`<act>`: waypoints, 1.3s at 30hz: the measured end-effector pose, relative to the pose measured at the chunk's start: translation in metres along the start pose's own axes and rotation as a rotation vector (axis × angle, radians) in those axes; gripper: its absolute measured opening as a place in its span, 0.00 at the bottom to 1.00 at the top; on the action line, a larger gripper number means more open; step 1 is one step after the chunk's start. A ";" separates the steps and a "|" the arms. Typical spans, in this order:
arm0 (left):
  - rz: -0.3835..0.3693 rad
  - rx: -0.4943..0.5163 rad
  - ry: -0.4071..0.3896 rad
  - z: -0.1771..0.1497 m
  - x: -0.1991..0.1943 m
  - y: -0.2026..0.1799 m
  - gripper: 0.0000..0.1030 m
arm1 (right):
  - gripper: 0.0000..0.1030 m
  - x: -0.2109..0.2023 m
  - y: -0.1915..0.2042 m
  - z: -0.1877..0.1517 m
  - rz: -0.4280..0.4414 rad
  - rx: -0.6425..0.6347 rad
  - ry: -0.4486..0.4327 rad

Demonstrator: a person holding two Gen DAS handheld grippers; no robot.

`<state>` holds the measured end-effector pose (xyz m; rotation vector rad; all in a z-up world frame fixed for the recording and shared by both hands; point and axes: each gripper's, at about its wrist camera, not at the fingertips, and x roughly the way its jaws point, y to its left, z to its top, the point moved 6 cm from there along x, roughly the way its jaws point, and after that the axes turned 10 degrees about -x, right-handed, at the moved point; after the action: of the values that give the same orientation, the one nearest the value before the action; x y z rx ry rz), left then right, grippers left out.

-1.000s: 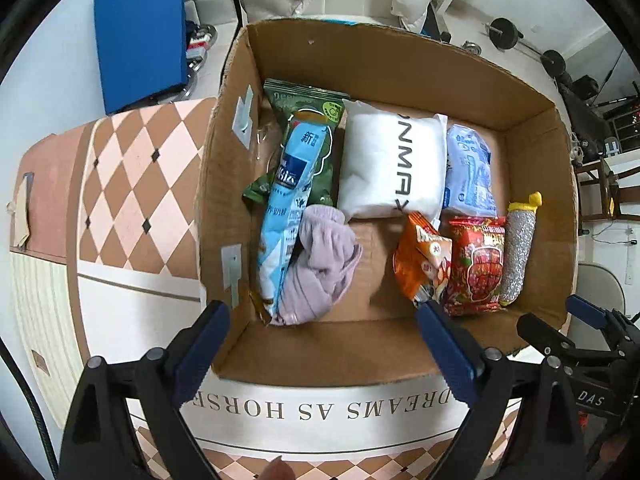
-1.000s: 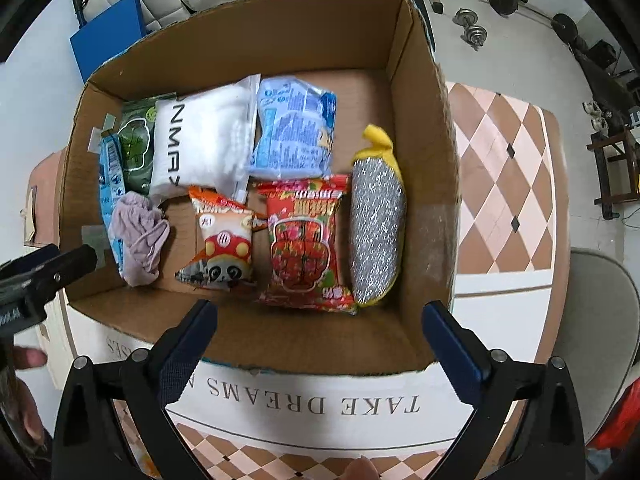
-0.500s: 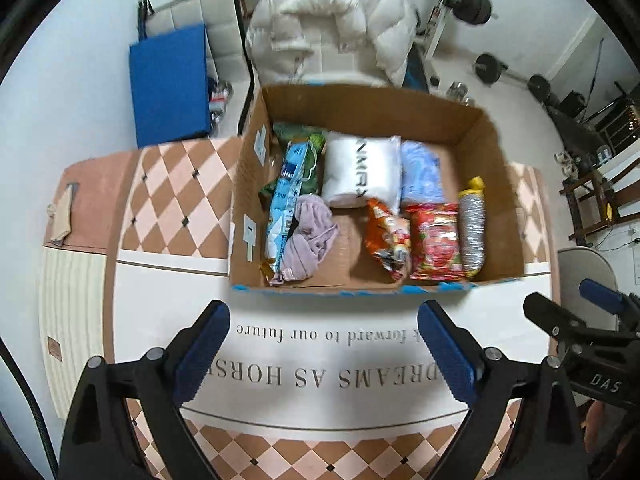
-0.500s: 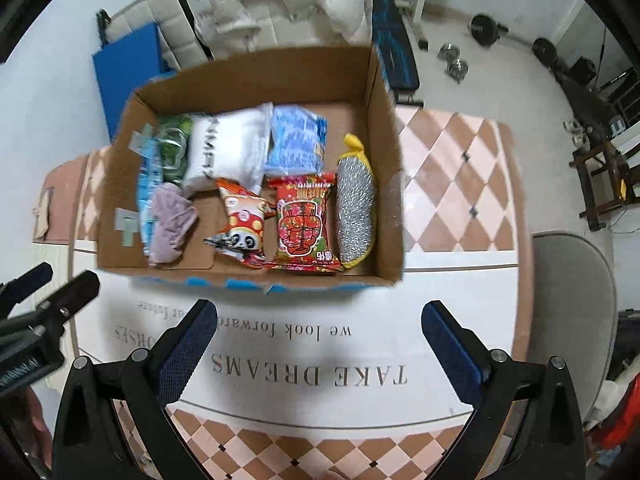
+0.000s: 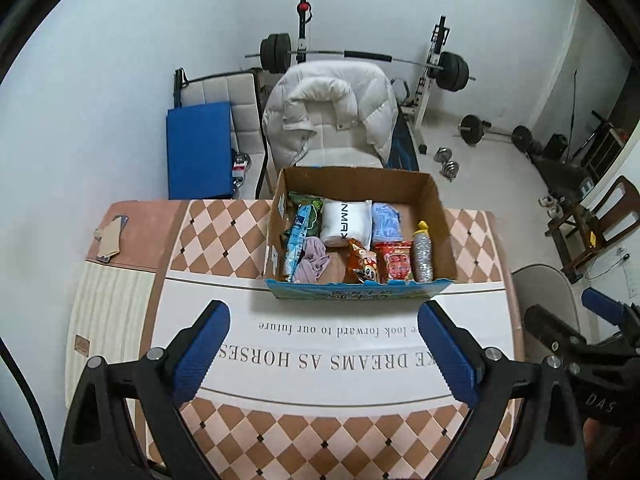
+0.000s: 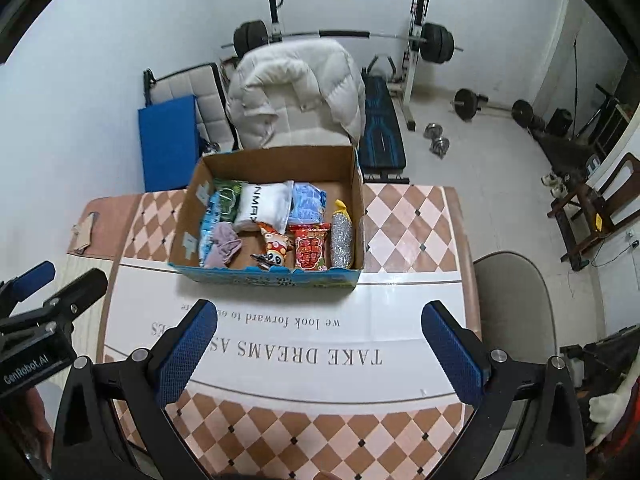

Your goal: Organize soft objects

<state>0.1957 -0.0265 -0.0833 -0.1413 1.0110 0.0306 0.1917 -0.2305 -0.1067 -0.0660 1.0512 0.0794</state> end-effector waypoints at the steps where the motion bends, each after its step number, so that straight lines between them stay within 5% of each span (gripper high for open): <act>1: -0.002 -0.003 -0.009 -0.001 -0.007 0.001 0.94 | 1.00 -0.011 0.002 -0.004 0.003 -0.001 -0.013; 14: -0.018 0.024 -0.102 -0.022 -0.089 0.006 0.94 | 1.00 -0.130 0.024 -0.039 -0.033 -0.036 -0.149; 28: -0.046 -0.001 -0.102 -0.030 -0.092 0.006 0.94 | 1.00 -0.145 0.026 -0.043 -0.060 -0.045 -0.167; 39: 0.015 0.028 -0.175 -0.017 -0.088 0.002 1.00 | 1.00 -0.134 0.012 -0.030 -0.105 -0.018 -0.187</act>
<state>0.1345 -0.0232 -0.0182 -0.1041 0.8374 0.0417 0.0989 -0.2259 -0.0054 -0.1271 0.8583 -0.0001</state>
